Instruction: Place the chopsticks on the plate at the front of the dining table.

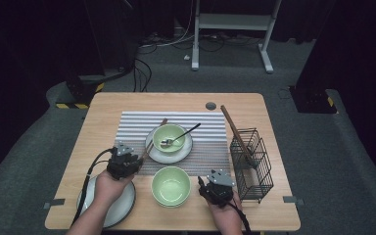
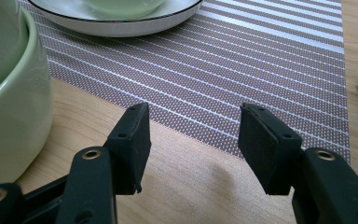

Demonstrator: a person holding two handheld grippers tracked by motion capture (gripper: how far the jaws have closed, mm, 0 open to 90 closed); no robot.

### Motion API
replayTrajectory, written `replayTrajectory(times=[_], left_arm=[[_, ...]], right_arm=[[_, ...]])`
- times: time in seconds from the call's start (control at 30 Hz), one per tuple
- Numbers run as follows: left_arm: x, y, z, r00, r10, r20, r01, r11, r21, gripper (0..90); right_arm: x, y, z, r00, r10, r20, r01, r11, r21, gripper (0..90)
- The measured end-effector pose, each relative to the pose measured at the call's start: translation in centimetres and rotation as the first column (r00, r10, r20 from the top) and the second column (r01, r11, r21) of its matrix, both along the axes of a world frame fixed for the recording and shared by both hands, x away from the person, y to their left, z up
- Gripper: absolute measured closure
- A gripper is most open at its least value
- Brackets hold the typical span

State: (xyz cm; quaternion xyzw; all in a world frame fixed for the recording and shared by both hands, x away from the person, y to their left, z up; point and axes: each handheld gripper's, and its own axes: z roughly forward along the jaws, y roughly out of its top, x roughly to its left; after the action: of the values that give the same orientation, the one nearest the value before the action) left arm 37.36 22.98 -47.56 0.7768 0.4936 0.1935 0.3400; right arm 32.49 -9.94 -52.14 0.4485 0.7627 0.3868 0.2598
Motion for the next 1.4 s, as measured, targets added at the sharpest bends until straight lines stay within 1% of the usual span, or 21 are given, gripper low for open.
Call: replayTrajectory(times=[0.1, 0.3, 0.4, 0.47, 0.63, 0.83, 1.27, 1.4], left_arm=[[0.3, -0.2, -0.2, 1.0, -0.005, -0.008, 0.005, 1.0, -0.002, 60.0], [1.0, -0.6, -0.9, 0.9994, -0.007, -0.033, 0.008, 0.9999, 0.014, 58.1], [1.2, -0.7, -1.2, 0.9992, -0.005, -0.041, 0.006, 0.9997, 0.025, 59.6], [1.2, -0.7, -1.3, 0.9991, 0.0, -0.042, 0.001, 0.9996, 0.029, 62.9], [1.2, -0.7, -1.3, 0.9991, -0.004, -0.042, 0.005, 0.9995, 0.031, 68.3], [1.0, -0.8, -1.4, 0.9989, -0.015, -0.044, 0.016, 0.9994, 0.03, 72.2], [0.7, -1.0, -1.3, 0.9983, -0.033, -0.047, 0.034, 0.9991, 0.024, 73.5], [0.4, -1.0, -1.3, 0.9977, -0.044, -0.052, 0.045, 0.9989, 0.015, 71.2]], right_arm=[[0.0, 0.0, 0.0, 1.0, 0.002, 0.001, -0.002, 1.0, -0.004, 43.5], [0.0, 0.0, 0.0, 1.0, 0.003, 0.001, -0.003, 1.0, -0.004, 43.5], [0.0, 0.0, 0.0, 1.0, 0.003, 0.0, -0.003, 1.0, -0.004, 43.5], [0.0, 0.0, 0.0, 1.0, 0.002, 0.0, -0.002, 1.0, -0.002, 43.5], [0.0, 0.0, 0.0, 1.0, 0.004, 0.001, -0.004, 1.0, -0.003, 43.5], [0.0, 0.0, 0.0, 1.0, 0.004, 0.001, -0.004, 1.0, -0.004, 43.5], [0.0, 0.0, 0.0, 1.0, 0.006, 0.002, -0.006, 1.0, -0.004, 43.5], [0.0, 0.0, 0.0, 1.0, 0.006, 0.0, -0.006, 1.0, -0.005, 43.5]])
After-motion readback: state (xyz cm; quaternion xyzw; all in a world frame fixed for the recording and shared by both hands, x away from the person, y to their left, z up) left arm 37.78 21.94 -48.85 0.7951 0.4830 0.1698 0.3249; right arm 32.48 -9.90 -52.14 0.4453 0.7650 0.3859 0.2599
